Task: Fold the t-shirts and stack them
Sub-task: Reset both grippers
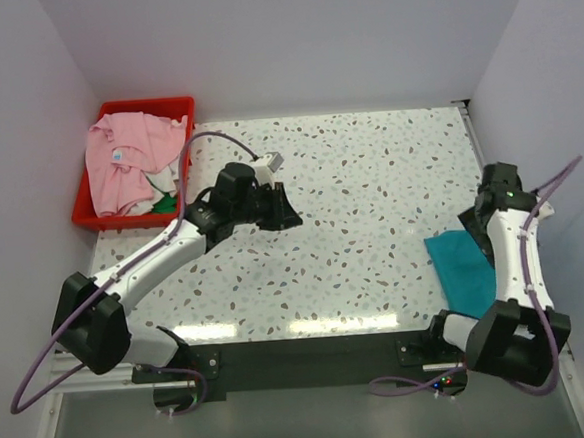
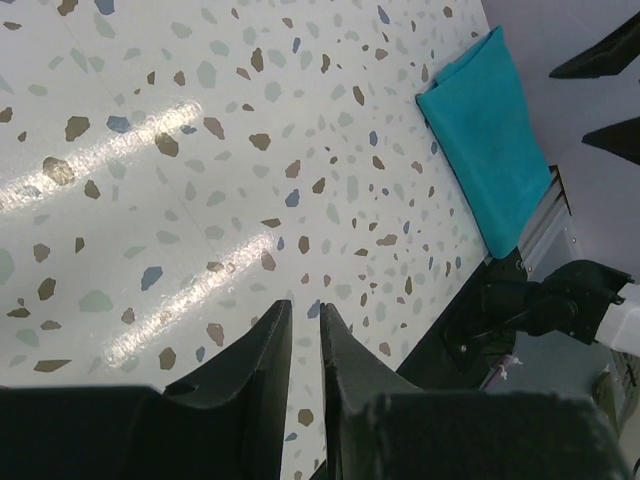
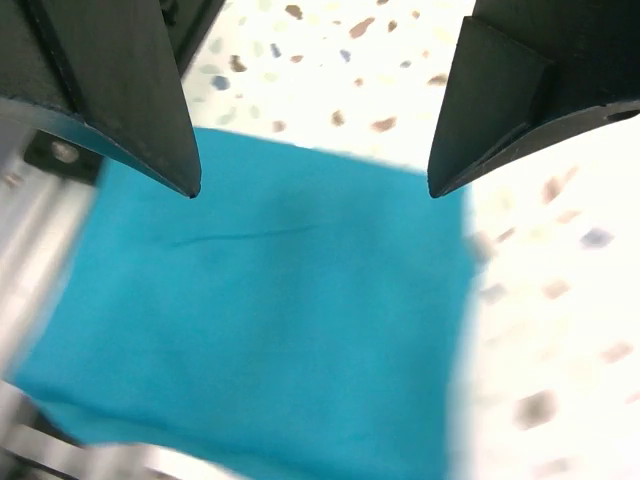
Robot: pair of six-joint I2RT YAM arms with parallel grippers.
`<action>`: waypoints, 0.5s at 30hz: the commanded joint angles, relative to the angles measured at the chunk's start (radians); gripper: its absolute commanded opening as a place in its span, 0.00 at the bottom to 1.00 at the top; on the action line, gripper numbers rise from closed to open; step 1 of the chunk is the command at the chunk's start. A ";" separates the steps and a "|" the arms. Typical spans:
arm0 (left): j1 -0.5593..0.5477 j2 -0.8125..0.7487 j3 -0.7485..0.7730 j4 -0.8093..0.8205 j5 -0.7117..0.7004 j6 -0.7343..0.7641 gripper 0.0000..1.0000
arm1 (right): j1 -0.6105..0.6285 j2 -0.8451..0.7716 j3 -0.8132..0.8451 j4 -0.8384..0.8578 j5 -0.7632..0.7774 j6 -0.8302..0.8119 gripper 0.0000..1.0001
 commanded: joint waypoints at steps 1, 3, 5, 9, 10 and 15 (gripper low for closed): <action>-0.006 -0.046 0.002 0.002 -0.016 0.021 0.23 | 0.202 0.011 0.084 0.089 0.005 0.019 0.99; -0.006 -0.060 -0.001 -0.001 -0.039 0.024 0.23 | 0.381 0.046 0.121 0.090 0.039 0.076 0.99; -0.003 -0.071 -0.012 -0.004 -0.065 0.028 0.24 | 0.575 0.098 0.144 0.107 0.083 0.137 0.99; 0.002 -0.109 -0.041 -0.014 -0.144 0.043 0.24 | 0.921 0.201 0.205 0.218 0.158 0.151 0.99; 0.005 -0.118 -0.061 -0.016 -0.158 0.047 0.25 | 0.989 0.228 0.223 0.233 0.177 0.143 0.99; 0.010 -0.196 -0.130 -0.022 -0.234 0.060 0.25 | 1.325 0.396 0.306 0.328 0.191 0.024 0.99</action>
